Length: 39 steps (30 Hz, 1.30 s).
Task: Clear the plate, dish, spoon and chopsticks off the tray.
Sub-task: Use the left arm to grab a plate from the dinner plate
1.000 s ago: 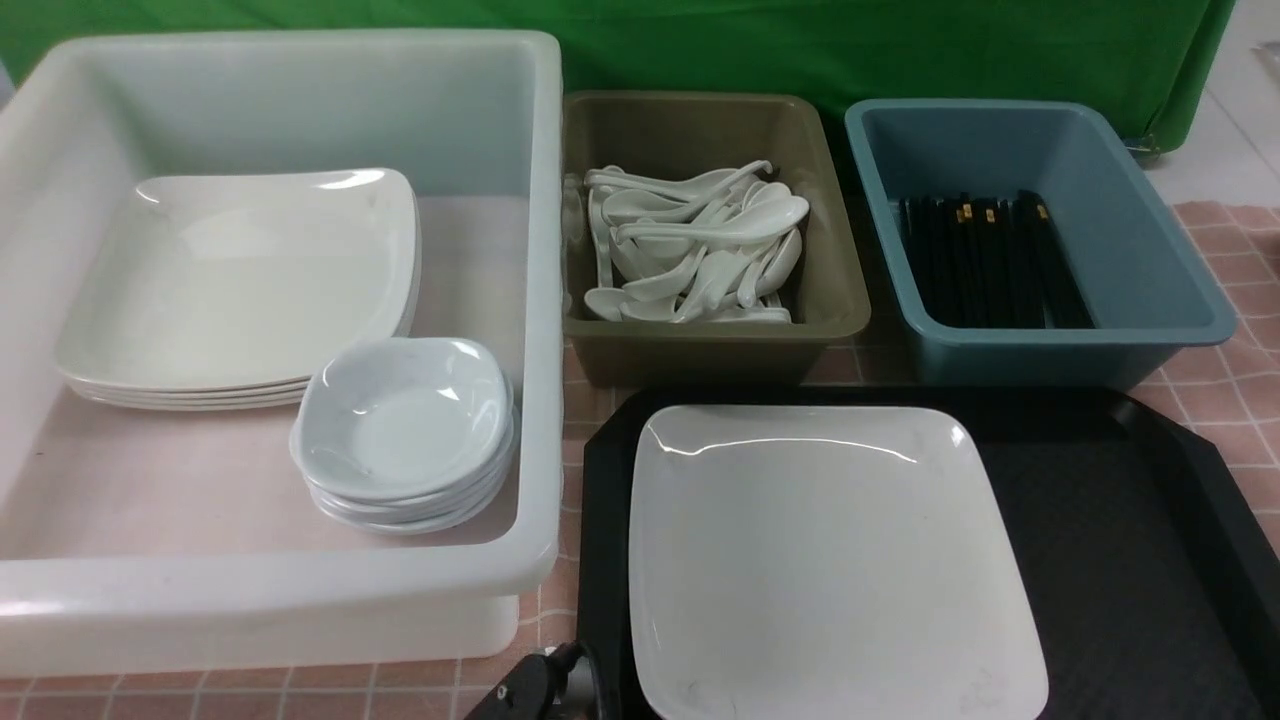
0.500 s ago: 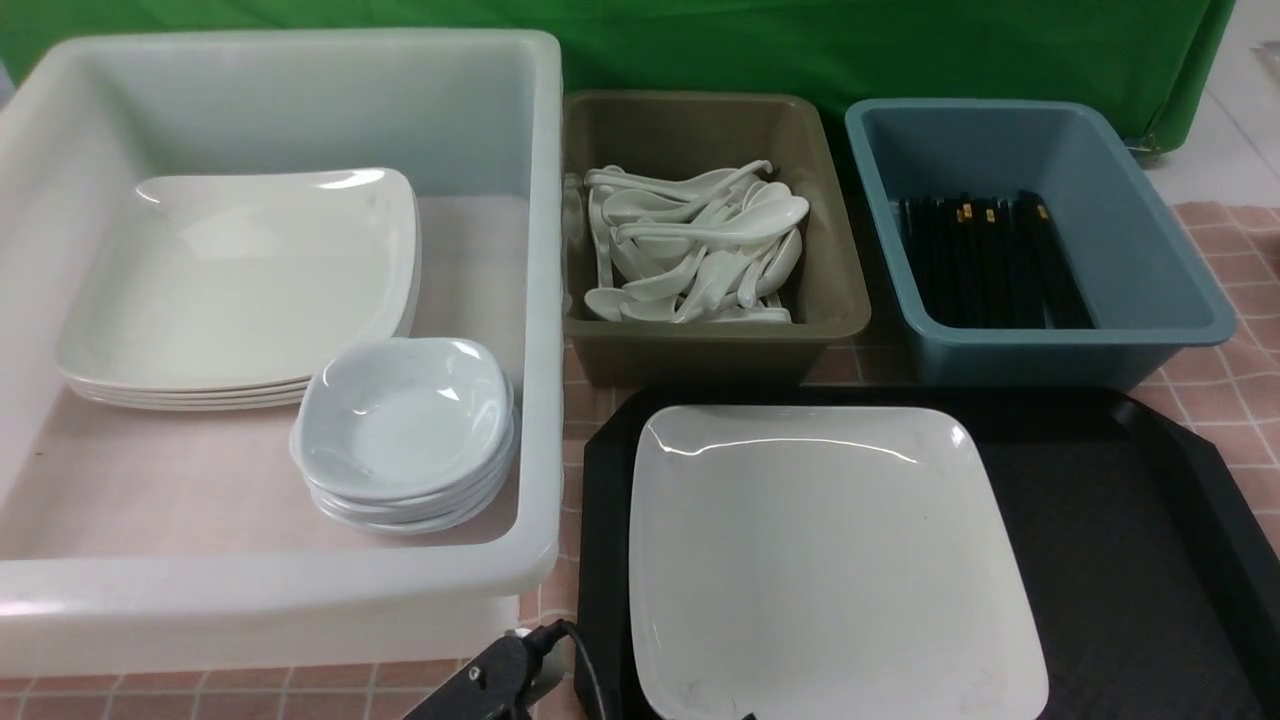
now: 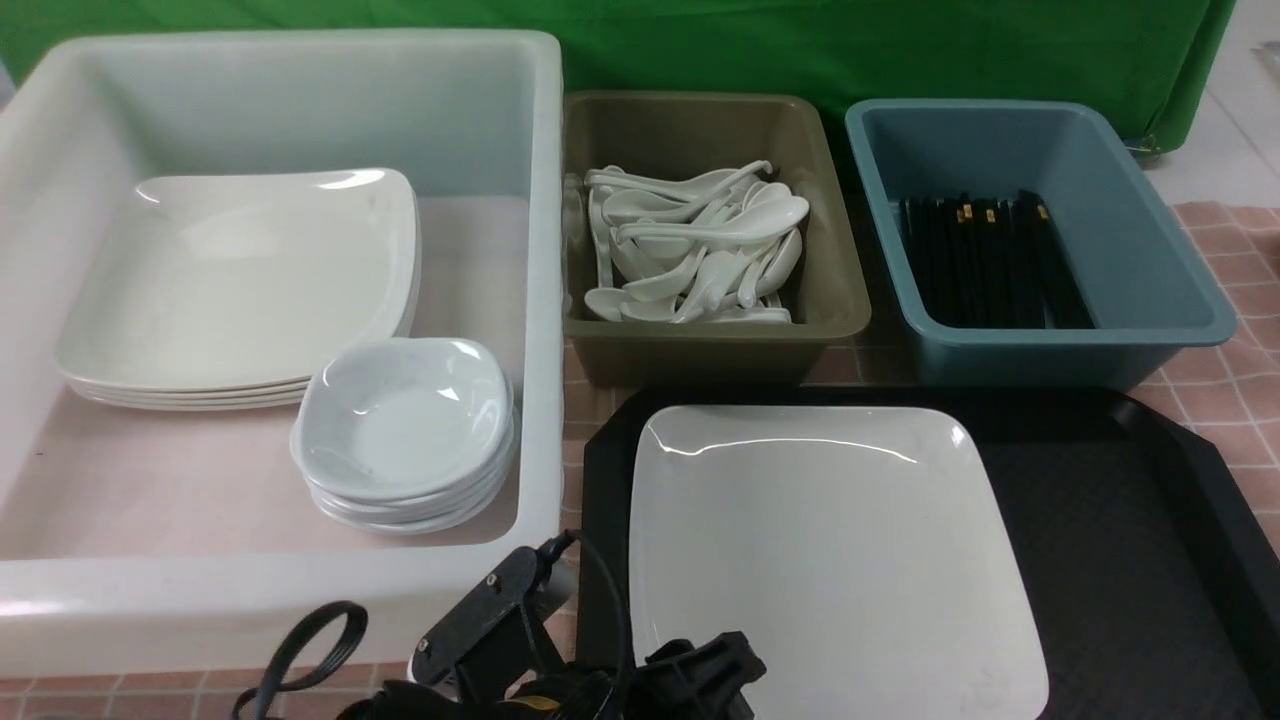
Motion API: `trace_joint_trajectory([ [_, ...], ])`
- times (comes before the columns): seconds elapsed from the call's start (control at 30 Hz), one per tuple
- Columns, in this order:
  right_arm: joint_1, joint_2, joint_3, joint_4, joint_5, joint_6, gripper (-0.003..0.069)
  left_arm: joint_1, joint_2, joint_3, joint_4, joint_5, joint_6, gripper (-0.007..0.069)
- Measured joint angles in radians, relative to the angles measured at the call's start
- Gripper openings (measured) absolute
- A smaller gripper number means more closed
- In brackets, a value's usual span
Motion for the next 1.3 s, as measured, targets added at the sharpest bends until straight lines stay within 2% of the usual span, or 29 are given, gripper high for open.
trace_joint_trajectory([
  [0.6, 0.000, 0.000, 0.000, 0.004, -0.001, 0.017, 0.0030, 0.001, 0.108, -0.023, 0.033, -0.057, 0.017, 0.0375],
  [0.77, 0.000, 0.000, 0.000, 0.017, -0.001, 0.017, 0.0030, -0.007, 0.119, -0.040, 0.082, -0.095, 0.000, 0.0375],
  [0.9, 0.000, 0.000, 0.000, 0.019, -0.001, 0.017, 0.0030, -0.007, 0.119, -0.041, 0.144, -0.098, -0.057, 0.0375],
  [1.0, 0.000, 0.000, 0.000, 0.021, -0.001, 0.017, 0.0030, -0.007, 0.126, -0.041, 0.286, -0.103, -0.181, 0.0375],
  [1.07, 0.000, 0.000, 0.000, 0.023, -0.001, 0.017, 0.0030, -0.007, 0.138, -0.041, 0.452, -0.112, -0.321, 0.0375],
  [1.1, 0.000, 0.000, 0.000, 0.023, -0.001, 0.017, 0.0030, -0.007, 0.138, -0.041, 0.452, -0.111, -0.321, 0.0375],
  [1.2, 0.000, 0.000, 0.000, 0.024, 0.000, 0.017, 0.0030, -0.007, 0.161, -0.041, 0.751, -0.153, -0.605, 0.0375],
  [1.27, 0.000, 0.000, 0.000, 0.026, 0.000, 0.017, 0.0030, -0.007, 0.172, -0.041, 0.897, -0.188, -0.731, 0.0375],
  [1.3, 0.000, 0.000, 0.000, 0.026, 0.000, 0.017, 0.0030, -0.007, 0.173, -0.041, 0.914, -0.193, -0.749, 0.0375],
])
